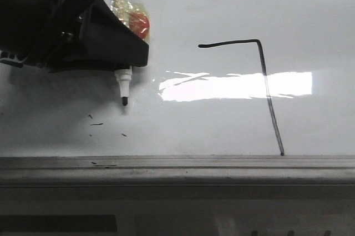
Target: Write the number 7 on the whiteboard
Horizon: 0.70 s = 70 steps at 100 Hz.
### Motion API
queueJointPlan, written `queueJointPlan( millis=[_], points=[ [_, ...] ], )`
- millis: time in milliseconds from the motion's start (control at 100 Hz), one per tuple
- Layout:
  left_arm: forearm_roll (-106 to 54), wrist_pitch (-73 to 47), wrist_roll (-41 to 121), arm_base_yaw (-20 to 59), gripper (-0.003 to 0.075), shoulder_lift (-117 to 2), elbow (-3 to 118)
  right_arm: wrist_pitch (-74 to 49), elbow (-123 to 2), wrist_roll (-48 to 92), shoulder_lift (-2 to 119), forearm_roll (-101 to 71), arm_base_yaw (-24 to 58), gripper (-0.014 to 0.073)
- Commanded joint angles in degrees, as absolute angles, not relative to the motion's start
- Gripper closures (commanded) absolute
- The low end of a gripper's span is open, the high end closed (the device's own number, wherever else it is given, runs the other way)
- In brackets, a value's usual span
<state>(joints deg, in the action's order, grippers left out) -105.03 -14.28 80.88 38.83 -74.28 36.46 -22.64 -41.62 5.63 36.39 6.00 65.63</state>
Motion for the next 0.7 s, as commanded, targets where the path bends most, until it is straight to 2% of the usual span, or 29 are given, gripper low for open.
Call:
queueJointPlan(
  millis=[0, 440, 560, 690],
  points=[
    [-107.2, -2.3, 80.4, 38.0, 0.0741, -77.2, 36.4, -18.4, -43.4, 5.8, 36.5, 6.0, 65.1, 0.0656],
    [-107.2, 2.1, 80.4, 37.7, 0.0734, -77.5, 36.4, -18.4, -43.4, 5.8, 36.5, 6.0, 65.1, 0.0656],
    [-107.2, 2.1, 80.4, 37.7, 0.0665, -77.5, 36.4, -18.4, -43.4, 5.8, 36.5, 6.0, 65.1, 0.0656],
    [-107.2, 2.1, 80.4, 37.7, 0.0542, -77.5, 36.4, -18.4, -43.4, 5.8, 36.5, 5.8, 65.1, 0.0656]
  ],
)
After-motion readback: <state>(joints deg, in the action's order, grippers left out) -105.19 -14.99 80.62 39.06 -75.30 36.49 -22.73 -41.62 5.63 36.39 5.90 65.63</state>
